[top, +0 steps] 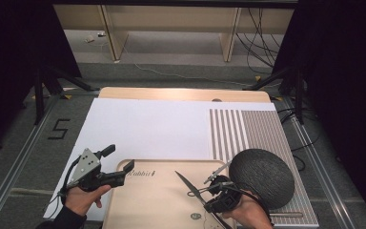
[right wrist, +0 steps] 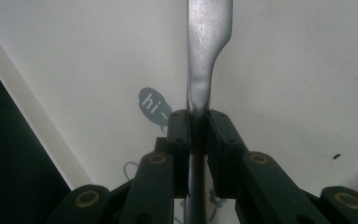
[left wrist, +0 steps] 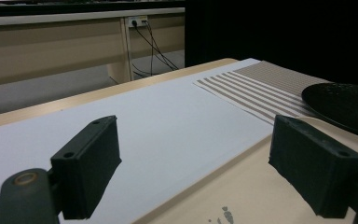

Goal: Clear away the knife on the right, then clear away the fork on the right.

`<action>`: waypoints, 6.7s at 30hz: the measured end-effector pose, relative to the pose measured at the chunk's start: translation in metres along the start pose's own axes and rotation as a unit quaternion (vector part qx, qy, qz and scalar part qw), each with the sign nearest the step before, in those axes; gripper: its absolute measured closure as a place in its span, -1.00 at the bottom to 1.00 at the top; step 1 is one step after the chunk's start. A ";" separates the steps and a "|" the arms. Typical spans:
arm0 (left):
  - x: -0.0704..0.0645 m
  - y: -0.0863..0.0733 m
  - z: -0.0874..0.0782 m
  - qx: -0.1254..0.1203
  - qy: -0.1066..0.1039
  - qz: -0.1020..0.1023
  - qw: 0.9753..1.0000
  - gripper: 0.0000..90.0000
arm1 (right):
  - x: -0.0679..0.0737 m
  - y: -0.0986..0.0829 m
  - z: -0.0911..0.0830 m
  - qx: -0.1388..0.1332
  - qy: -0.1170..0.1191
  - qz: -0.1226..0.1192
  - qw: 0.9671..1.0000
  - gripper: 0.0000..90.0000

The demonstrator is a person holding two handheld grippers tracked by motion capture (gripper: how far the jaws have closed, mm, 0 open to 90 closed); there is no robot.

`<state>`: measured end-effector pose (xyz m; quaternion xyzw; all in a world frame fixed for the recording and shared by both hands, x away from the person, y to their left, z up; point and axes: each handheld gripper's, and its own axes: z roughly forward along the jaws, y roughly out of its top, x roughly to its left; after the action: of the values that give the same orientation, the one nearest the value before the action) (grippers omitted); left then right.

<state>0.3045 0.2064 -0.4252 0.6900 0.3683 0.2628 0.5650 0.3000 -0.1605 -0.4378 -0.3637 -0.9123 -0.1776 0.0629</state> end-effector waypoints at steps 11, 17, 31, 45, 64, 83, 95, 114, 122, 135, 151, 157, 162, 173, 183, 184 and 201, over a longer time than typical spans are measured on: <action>0.000 0.000 0.000 0.002 0.000 0.002 1.000 -0.65 | 0.002 0.006 0.015 0.039 -0.015 0.000 0.999 0.78; 0.001 0.000 0.000 0.001 0.000 0.000 1.000 -0.65 | 0.004 0.006 0.020 0.047 -0.018 -0.004 0.999 0.78; 0.000 0.000 0.000 0.000 0.001 0.000 1.000 -0.65 | 0.006 0.010 0.013 -0.021 -0.006 -0.033 0.999 0.43; 0.000 0.000 0.000 0.001 0.002 0.001 1.000 -0.65 | 0.027 0.026 0.028 -0.030 -0.027 -0.107 0.993 0.94; 0.000 -0.001 0.001 0.003 0.003 0.002 1.000 -0.65 | 0.027 0.031 0.037 0.007 -0.064 -0.121 0.991 1.00; 0.001 -0.001 0.000 0.002 0.004 0.001 1.000 -0.65 | 0.009 0.035 0.033 0.001 -0.092 -0.087 0.992 1.00; 0.001 0.000 0.000 0.002 0.004 0.001 1.000 -0.65 | -0.010 0.029 0.025 0.010 -0.114 -0.049 0.992 1.00; 0.001 0.000 0.000 0.003 0.004 0.001 1.000 -0.65 | -0.025 0.018 0.015 0.026 -0.117 -0.006 0.993 1.00; 0.001 0.000 0.000 0.003 0.005 0.002 1.000 -0.65 | -0.030 0.012 0.012 0.028 -0.118 0.006 0.993 1.00; 0.001 0.000 0.000 0.003 0.005 0.002 1.000 -0.65 | -0.036 0.007 0.006 0.027 -0.112 0.018 0.993 1.00; 0.001 0.000 0.002 0.005 0.005 0.001 1.000 -0.65 | -0.037 0.001 -0.010 -0.049 -0.071 0.020 0.996 0.56; 0.001 0.000 0.004 0.004 0.005 -0.001 1.000 -0.65 | -0.038 -0.001 -0.017 -0.094 -0.030 0.021 0.995 0.12; 0.001 0.000 0.004 0.004 0.004 -0.001 1.000 -0.65 | -0.039 -0.003 -0.022 -0.122 -0.018 0.024 0.992 -0.09; 0.001 0.001 0.004 0.004 0.003 -0.002 1.000 -0.65 | -0.040 -0.008 -0.036 -0.181 -0.017 0.035 0.983 -0.32; 0.001 0.000 0.003 0.003 0.003 -0.002 1.000 -0.65 | -0.040 -0.018 -0.049 -0.224 -0.020 0.048 0.973 -0.36; 0.002 0.001 0.003 0.002 0.003 -0.003 1.000 -0.65 | -0.040 -0.019 -0.050 -0.225 -0.022 0.050 0.973 -0.37; -0.001 0.001 0.005 0.004 -0.004 0.004 1.000 -0.65 | -0.046 -0.055 -0.064 -0.236 -0.053 0.070 0.968 -0.39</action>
<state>0.3083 0.2027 -0.4255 0.6945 0.3643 0.2604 0.5632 0.2944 -0.2508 -0.4049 -0.4401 -0.8187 -0.3637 -0.0606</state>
